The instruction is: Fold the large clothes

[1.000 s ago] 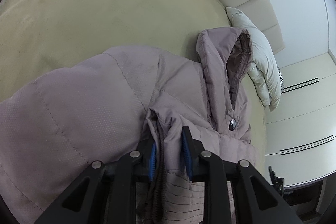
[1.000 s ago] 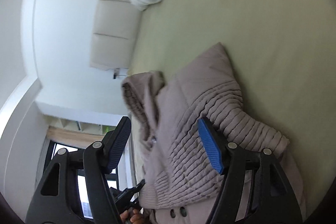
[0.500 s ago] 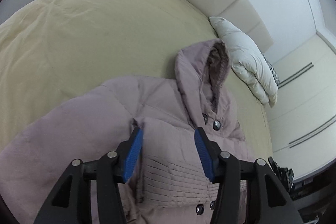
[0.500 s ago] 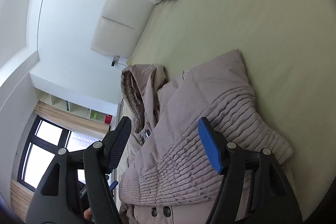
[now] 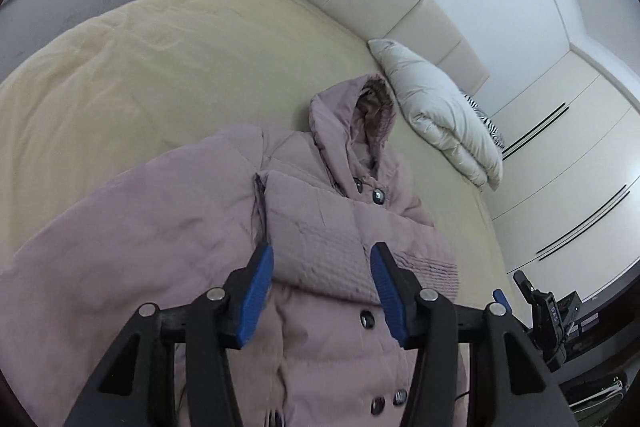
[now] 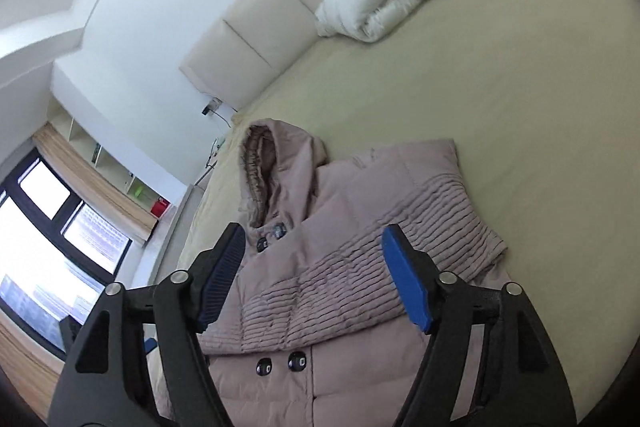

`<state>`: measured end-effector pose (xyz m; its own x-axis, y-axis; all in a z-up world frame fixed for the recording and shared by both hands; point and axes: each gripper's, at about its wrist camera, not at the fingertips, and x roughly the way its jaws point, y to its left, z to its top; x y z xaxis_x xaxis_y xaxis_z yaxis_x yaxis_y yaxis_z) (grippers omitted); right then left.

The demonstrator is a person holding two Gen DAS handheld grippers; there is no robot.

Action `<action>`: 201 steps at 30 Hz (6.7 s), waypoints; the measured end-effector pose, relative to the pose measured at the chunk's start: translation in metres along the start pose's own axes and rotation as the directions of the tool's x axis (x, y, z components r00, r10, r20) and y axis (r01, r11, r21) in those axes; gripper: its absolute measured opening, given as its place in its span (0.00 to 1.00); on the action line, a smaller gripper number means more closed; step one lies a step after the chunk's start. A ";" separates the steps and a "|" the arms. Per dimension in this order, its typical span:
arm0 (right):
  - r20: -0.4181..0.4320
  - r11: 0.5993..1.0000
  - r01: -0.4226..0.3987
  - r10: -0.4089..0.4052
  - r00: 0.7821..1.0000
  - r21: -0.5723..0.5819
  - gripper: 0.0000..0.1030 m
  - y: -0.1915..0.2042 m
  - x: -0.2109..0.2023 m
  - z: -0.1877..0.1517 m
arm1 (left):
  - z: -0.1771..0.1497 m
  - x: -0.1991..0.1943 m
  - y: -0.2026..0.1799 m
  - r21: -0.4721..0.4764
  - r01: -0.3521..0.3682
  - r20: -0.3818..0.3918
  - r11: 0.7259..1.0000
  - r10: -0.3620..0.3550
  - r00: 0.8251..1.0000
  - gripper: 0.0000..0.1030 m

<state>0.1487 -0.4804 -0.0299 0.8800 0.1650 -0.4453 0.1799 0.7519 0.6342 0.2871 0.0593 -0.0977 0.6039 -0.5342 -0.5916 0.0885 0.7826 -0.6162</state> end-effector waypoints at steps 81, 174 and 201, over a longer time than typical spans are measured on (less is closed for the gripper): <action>-0.731 0.871 -0.410 0.463 0.502 0.271 0.45 0.164 0.073 -0.185 | -0.207 -0.063 -0.077 0.748 -0.444 0.366 0.494 0.251 0.896 0.16; -0.314 0.985 -0.170 0.158 0.936 -0.010 0.08 -0.014 0.085 0.031 | 0.000 0.049 -0.021 0.394 -0.477 0.231 0.786 0.418 0.879 0.68; -0.376 0.978 -0.033 -0.048 0.925 -0.205 0.05 -0.046 0.119 -0.010 | 0.012 0.169 0.016 0.463 -0.480 0.039 0.745 0.524 0.851 0.50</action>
<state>0.2406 -0.4889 -0.1188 0.6403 0.3572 -0.6800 0.0570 0.8608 0.5058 0.4001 -0.0148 -0.2007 0.5912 -0.0321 -0.8059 0.1429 0.9876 0.0655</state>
